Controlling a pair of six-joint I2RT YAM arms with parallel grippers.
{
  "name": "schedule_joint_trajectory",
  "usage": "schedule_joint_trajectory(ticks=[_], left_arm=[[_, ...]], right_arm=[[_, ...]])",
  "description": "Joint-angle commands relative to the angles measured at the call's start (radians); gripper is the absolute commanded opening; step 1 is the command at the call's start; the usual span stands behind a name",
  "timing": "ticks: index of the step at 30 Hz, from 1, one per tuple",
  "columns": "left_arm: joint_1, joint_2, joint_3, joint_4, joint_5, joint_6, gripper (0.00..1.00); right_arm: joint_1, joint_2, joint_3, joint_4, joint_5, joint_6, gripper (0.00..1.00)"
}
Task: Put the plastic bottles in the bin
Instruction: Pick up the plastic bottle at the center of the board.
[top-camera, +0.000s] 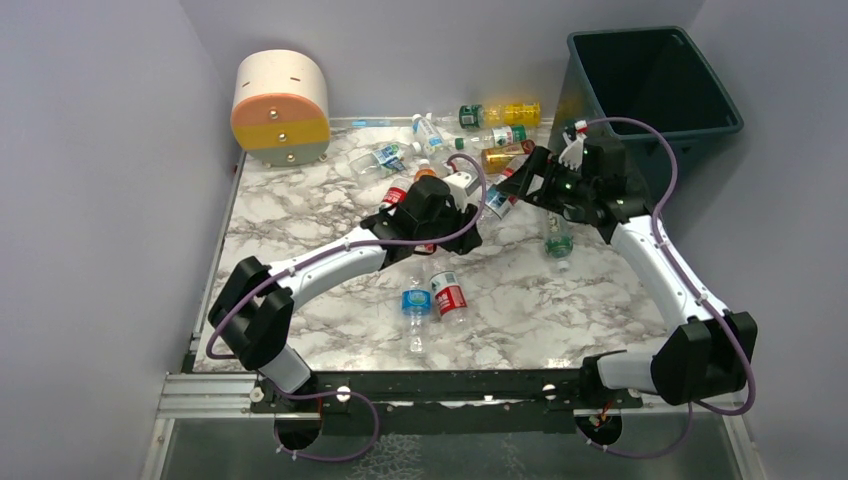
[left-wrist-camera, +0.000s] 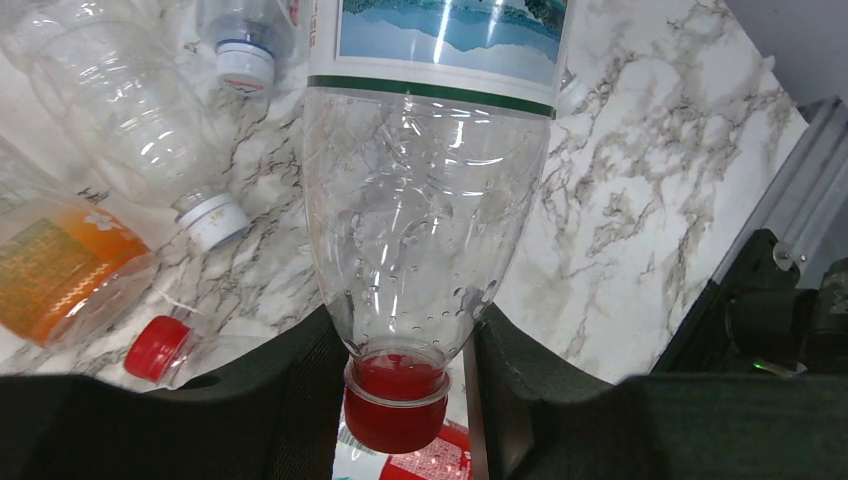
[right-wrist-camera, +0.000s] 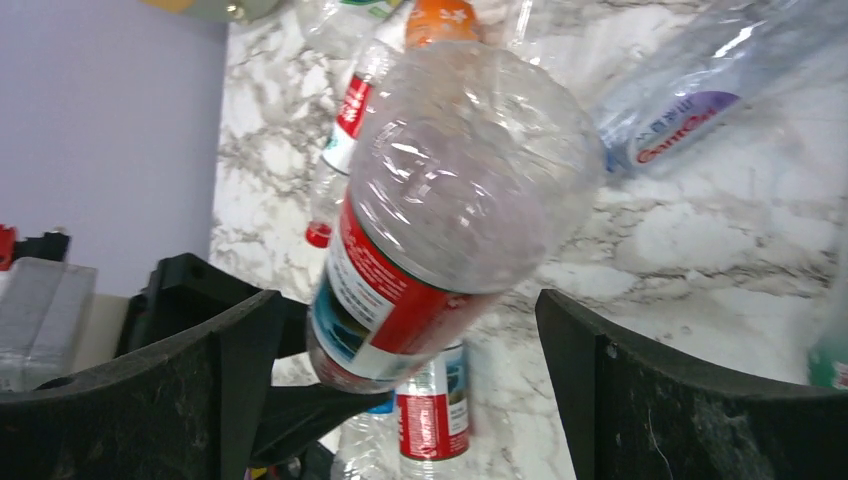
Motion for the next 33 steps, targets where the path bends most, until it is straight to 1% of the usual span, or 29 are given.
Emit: schedule_joint_trajectory(ticks=[1, 3, 6, 11, 18, 19, 20, 23, 24, 29, 33], left_arm=[[-0.007, -0.007, -0.011, 0.088, 0.086, -0.036, 0.3], [-0.007, -0.01, -0.012, 0.097, 0.096, -0.041, 0.3], [-0.007, -0.023, -0.022, 0.126, 0.113, -0.059, 0.3], [-0.007, -0.028, -0.021, 0.156, 0.138, -0.079, 0.32], [-0.007, -0.039, -0.032, 0.19, 0.18, -0.096, 0.33], [-0.007, -0.04, -0.032, 0.19, 0.187, -0.095, 0.33], [-0.007, -0.041, -0.033, 0.19, 0.192, -0.094, 0.34], [-0.007, -0.038, -0.037, 0.189, 0.199, -0.088, 0.42], [-0.006, -0.038, -0.04, 0.188, 0.199, -0.087, 0.46], [-0.007, -0.051, -0.035, 0.161, 0.173, -0.071, 0.66], [0.002, -0.104, 0.0, 0.077, 0.128, -0.036, 0.82]], right_arm=[[-0.003, -0.029, -0.051, 0.185, -0.148, 0.114, 0.99], [-0.004, -0.023, -0.058, 0.213, -0.17, 0.133, 0.99], [-0.004, -0.008, -0.051, 0.206, -0.179, 0.138, 1.0], [-0.004, -0.012, -0.054, 0.215, -0.179, 0.142, 0.91], [-0.004, 0.011, -0.046, 0.219, -0.169, 0.14, 0.88], [-0.005, 0.014, -0.046, 0.223, -0.167, 0.141, 0.86], [-0.004, 0.017, -0.046, 0.227, -0.17, 0.14, 0.79], [-0.004, 0.018, -0.041, 0.234, -0.168, 0.141, 0.53], [-0.004, 0.017, -0.038, 0.235, -0.167, 0.14, 0.5], [-0.004, 0.003, 0.014, 0.175, -0.127, 0.1, 0.49], [-0.004, -0.01, 0.098, 0.095, -0.062, 0.043, 0.49]])
